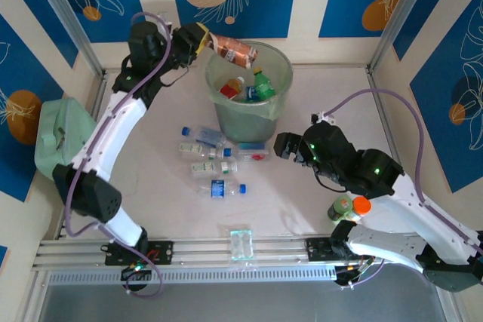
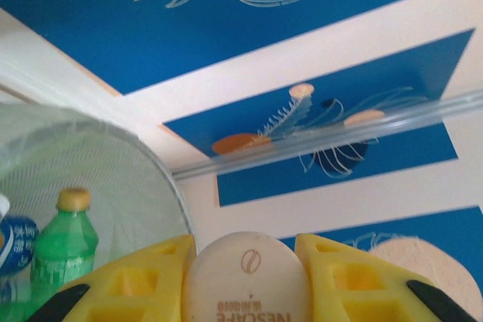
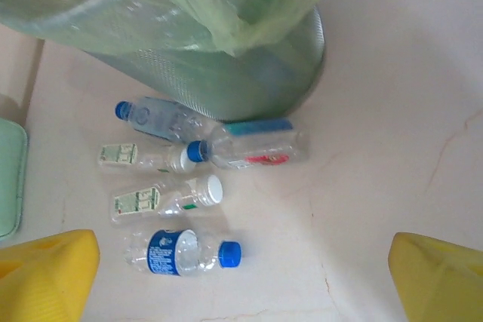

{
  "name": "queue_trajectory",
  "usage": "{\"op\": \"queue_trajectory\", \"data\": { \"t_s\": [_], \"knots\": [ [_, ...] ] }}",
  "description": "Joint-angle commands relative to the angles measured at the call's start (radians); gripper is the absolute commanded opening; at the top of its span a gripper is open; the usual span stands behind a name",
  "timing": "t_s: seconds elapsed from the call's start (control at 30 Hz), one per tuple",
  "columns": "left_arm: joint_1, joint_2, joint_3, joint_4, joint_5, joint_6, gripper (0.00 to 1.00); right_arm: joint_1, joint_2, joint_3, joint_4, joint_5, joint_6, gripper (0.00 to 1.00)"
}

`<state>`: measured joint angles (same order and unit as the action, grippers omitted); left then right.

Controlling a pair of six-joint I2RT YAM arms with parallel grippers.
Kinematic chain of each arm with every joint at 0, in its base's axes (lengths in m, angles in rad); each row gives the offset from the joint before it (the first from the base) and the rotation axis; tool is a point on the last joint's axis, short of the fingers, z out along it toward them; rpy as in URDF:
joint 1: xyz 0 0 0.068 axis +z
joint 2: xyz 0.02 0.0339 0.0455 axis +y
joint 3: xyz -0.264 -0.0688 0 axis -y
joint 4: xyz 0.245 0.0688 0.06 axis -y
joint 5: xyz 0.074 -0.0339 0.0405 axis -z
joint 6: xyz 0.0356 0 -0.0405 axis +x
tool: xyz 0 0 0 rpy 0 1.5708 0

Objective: Put the plastic bottles in the bin

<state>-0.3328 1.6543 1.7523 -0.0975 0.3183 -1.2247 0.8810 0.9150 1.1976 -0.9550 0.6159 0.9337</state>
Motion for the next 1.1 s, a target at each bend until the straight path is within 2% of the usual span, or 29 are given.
{"op": "queue_trajectory", "data": {
  "t_s": [0.0,0.1,0.13,0.17,0.23,0.27,0.37,0.43,0.5,0.67,0.73,0.9,1.07],
  "knots": [
    [-0.032,0.076,0.094,-0.015,-0.078,0.007,0.11,0.017,-0.016,-0.015,0.004,-0.020,0.072,0.98],
    [-0.055,0.139,0.149,-0.037,-0.127,0.030,0.12,0.021,-0.010,-0.018,0.004,-0.021,0.074,0.98],
    [-0.064,0.160,0.171,-0.050,-0.142,0.047,0.16,0.022,-0.008,-0.018,0.005,-0.022,0.074,0.98],
    [-0.070,0.180,0.193,-0.065,-0.152,0.058,0.23,0.022,-0.006,-0.017,0.005,-0.024,0.073,0.98],
    [-0.090,0.226,0.256,-0.105,-0.151,0.088,0.49,0.022,-0.001,-0.012,0.004,-0.024,0.068,0.98],
    [-0.100,0.243,0.284,-0.129,-0.151,0.104,0.57,0.022,-0.001,-0.009,0.000,-0.022,0.068,0.98],
    [-0.127,0.271,0.338,-0.190,-0.161,0.160,0.67,0.022,0.002,-0.006,-0.008,-0.019,0.067,0.98],
    [-0.127,0.267,0.342,-0.223,-0.177,0.185,0.70,0.022,0.004,-0.006,-0.007,-0.023,0.063,0.98],
    [-0.126,0.236,0.339,-0.279,-0.238,0.233,0.74,0.024,0.010,-0.007,-0.003,-0.032,0.056,0.98],
    [-0.113,0.094,0.274,-0.360,-0.355,0.340,0.79,0.028,0.033,-0.018,0.025,-0.064,0.033,0.98],
    [-0.098,-0.001,0.178,-0.365,-0.385,0.349,0.79,0.033,0.046,-0.020,0.035,-0.068,0.024,0.98],
    [-0.062,-0.308,-0.188,-0.360,-0.404,0.351,0.79,0.040,0.078,-0.029,0.081,-0.095,-0.012,0.98],
    [-0.054,-0.562,-0.525,-0.426,-0.352,0.292,0.75,0.043,0.122,-0.033,0.120,-0.122,-0.032,0.98]
  ]
}}
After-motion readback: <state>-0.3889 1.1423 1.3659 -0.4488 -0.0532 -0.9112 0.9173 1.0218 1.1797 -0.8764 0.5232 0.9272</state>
